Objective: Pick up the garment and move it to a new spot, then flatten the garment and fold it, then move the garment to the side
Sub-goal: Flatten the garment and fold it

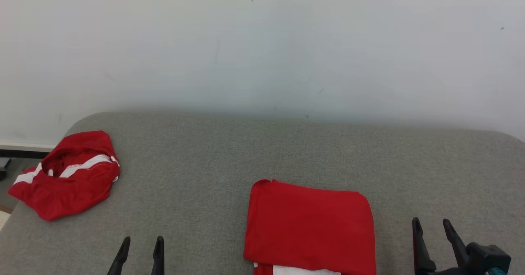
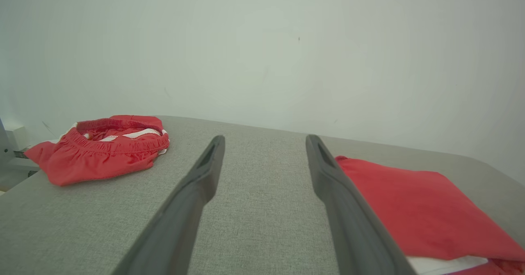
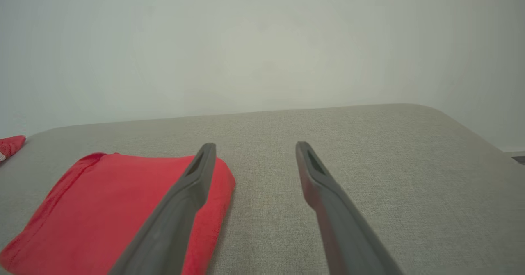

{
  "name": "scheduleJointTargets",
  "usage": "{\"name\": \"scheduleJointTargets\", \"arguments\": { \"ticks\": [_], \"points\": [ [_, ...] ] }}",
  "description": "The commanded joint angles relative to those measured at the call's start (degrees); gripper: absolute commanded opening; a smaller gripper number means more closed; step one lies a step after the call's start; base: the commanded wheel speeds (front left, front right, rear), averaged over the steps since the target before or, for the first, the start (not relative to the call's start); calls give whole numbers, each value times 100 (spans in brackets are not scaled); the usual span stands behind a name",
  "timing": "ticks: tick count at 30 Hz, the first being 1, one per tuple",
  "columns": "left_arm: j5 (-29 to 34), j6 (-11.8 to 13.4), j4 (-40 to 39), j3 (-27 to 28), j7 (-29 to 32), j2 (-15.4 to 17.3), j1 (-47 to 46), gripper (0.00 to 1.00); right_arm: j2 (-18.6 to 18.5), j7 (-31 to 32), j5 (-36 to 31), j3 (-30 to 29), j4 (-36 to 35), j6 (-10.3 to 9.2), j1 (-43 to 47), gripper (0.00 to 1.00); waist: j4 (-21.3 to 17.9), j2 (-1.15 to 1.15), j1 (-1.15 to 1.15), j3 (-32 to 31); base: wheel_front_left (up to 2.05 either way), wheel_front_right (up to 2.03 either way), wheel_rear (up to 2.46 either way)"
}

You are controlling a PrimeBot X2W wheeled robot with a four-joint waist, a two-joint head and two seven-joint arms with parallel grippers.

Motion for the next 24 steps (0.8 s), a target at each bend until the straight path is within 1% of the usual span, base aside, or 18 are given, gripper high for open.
{"name": "scheduleJointTargets", "arguments": {
  "ticks": [1, 6, 17, 24],
  "points": [
    [58, -26, 48, 44, -19, 13, 58, 100, -4, -22, -39, -39, -9, 14, 88, 100, -54, 0, 0, 7, 0, 0, 0],
    [109, -43, 258, 131, -19, 14, 130, 100, -5, -70, 122, -126, 138, 14, 69, 100, -115, 0, 0, 11, 0, 0, 0],
    [161, -34, 423, 206, -19, -47, 6, 100, -6, -131, 192, -38, 210, 14, -6, 100, -101, 0, 0, 49, 0, 0, 0],
    [152, -38, 462, 146, -19, -59, -54, 100, -5, 25, 285, 93, 201, 14, -77, 100, -66, 0, 0, 78, 0, 0, 0]
  ]
}}
